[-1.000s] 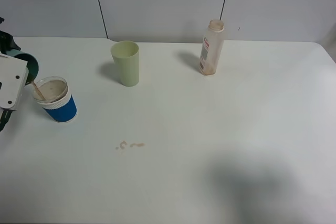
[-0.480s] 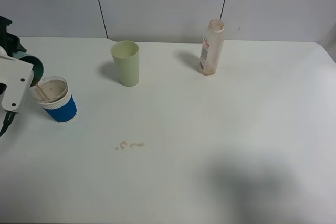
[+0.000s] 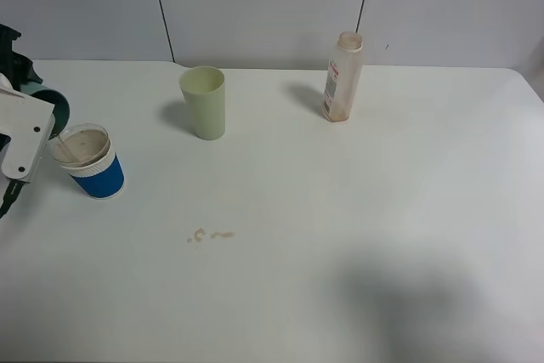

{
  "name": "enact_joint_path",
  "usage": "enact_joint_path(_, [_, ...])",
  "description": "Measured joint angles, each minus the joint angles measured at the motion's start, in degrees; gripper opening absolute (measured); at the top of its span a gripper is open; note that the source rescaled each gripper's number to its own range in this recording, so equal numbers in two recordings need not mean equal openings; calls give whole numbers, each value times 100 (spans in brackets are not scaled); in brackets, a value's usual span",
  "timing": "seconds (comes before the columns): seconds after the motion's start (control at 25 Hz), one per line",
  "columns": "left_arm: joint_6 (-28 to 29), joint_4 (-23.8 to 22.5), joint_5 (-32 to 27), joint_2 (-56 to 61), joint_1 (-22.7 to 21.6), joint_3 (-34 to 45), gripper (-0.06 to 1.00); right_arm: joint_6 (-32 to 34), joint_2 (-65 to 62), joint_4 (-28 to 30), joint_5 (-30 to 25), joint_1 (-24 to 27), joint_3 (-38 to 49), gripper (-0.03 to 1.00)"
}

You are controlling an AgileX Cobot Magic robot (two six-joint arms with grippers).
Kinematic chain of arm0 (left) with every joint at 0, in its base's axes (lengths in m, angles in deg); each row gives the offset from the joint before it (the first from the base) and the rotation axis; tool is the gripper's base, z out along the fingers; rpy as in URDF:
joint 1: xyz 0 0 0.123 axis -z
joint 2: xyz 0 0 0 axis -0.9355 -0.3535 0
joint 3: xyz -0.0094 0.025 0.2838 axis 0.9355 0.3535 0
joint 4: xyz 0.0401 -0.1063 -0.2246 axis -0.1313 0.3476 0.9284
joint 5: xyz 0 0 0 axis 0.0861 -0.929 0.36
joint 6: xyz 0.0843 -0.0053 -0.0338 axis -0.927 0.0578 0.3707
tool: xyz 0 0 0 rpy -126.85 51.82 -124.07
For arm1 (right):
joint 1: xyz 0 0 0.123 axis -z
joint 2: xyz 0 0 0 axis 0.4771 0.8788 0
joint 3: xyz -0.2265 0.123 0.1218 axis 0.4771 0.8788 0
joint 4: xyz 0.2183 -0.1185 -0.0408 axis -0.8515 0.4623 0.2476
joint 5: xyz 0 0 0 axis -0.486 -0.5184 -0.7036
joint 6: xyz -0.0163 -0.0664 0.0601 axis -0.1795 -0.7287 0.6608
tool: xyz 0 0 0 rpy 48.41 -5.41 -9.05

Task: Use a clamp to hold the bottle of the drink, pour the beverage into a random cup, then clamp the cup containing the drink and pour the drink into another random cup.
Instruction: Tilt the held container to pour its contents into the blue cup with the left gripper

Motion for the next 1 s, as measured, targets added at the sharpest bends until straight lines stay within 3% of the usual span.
enact_joint_path(0.4, [0, -120, -60, 0, 262, 0, 1, 0, 0, 0, 0, 0, 0, 100])
enact_joint_path(1.0, [6, -433, -303, 17, 278, -152, 1, 0, 0, 0, 0, 0, 0, 100])
